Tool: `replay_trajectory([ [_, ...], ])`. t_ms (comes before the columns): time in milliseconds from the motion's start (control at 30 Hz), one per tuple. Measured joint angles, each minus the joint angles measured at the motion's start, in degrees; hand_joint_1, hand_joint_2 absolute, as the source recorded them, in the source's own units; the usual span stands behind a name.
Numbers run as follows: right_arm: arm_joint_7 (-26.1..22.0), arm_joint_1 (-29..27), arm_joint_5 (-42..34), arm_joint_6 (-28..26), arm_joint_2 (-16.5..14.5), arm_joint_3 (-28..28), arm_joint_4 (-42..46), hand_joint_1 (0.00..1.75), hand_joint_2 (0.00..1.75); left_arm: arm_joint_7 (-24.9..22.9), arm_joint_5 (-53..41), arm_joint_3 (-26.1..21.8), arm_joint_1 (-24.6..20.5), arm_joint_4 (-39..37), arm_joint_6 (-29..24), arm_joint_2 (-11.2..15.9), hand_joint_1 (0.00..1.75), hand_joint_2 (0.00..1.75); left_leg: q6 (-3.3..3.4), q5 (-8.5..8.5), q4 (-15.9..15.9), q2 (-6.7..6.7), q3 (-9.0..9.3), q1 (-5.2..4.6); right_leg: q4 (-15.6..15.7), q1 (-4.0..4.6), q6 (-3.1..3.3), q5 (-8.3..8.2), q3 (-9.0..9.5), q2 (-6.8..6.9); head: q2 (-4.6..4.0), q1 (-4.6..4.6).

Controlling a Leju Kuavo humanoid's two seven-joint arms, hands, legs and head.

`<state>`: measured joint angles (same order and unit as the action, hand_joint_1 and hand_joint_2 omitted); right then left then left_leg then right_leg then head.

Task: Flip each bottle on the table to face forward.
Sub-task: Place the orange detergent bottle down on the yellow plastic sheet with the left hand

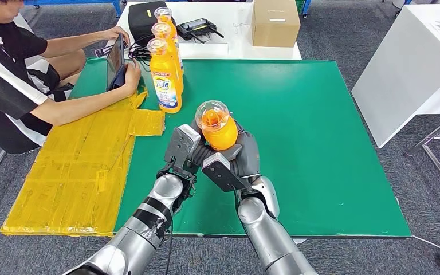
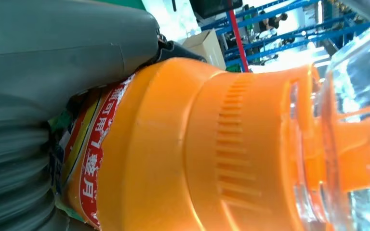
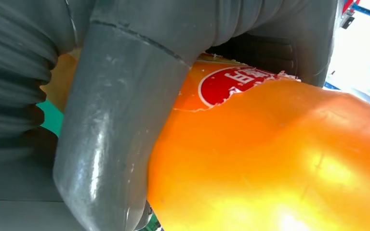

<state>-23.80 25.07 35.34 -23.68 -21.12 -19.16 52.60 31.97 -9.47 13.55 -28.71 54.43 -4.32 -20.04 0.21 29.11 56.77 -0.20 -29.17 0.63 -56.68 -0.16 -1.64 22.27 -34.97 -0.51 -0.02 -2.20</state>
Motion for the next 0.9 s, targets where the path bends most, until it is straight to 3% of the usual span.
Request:
replay_trajectory([
  [133,-0.2,0.3,0.4,0.1,0.0,-0.2,0.6,0.00,1.75,-0.1,-0.2,-0.8,0.9,2.2,-2.0,0.1,1.75,1.75,0.00,0.00,0.0,0.00,0.00,0.00,0.0,0.00,0.00,0.00,0.00,0.00,0.00,0.00],
  [367,-0.3,-3.1,0.2,0.1,0.8,-0.6,6.1,0.00,1.75,-1.1,-5.8,-3.8,0.3,6.2,-10.8,1.6,1.75,1.75,0.00,0.00,0.0,-0.01,0.00,0.00,0.0,0.01,0.00,0.00,-0.01,0.01,0.00,0.01],
  [600,-0.4,-6.0,0.2,0.2,2.0,-0.7,12.4,0.00,1.75,-2.1,-21.2,-6.6,-0.8,6.9,-28.4,3.9,1.75,1.75,0.00,0.00,0.0,0.00,0.00,0.00,0.0,0.02,0.00,0.00,-0.02,0.02,0.00,0.01],
  [767,-0.4,-6.8,0.3,0.1,2.5,-1.0,14.9,0.00,1.75,-2.9,-26.2,-7.7,-1.4,6.3,-32.4,4.9,1.75,1.75,0.00,0.00,0.0,0.00,-0.01,0.00,0.0,0.03,0.00,0.00,-0.02,0.02,0.00,0.02],
  [900,-0.7,-7.5,1.0,-0.6,3.0,-1.6,16.8,0.00,1.75,-4.3,-37.2,-10.4,-2.1,5.0,-35.3,5.0,1.75,1.75,0.00,0.00,0.0,0.01,-0.01,0.00,0.0,0.03,0.00,0.00,-0.02,0.02,0.00,0.01],
])
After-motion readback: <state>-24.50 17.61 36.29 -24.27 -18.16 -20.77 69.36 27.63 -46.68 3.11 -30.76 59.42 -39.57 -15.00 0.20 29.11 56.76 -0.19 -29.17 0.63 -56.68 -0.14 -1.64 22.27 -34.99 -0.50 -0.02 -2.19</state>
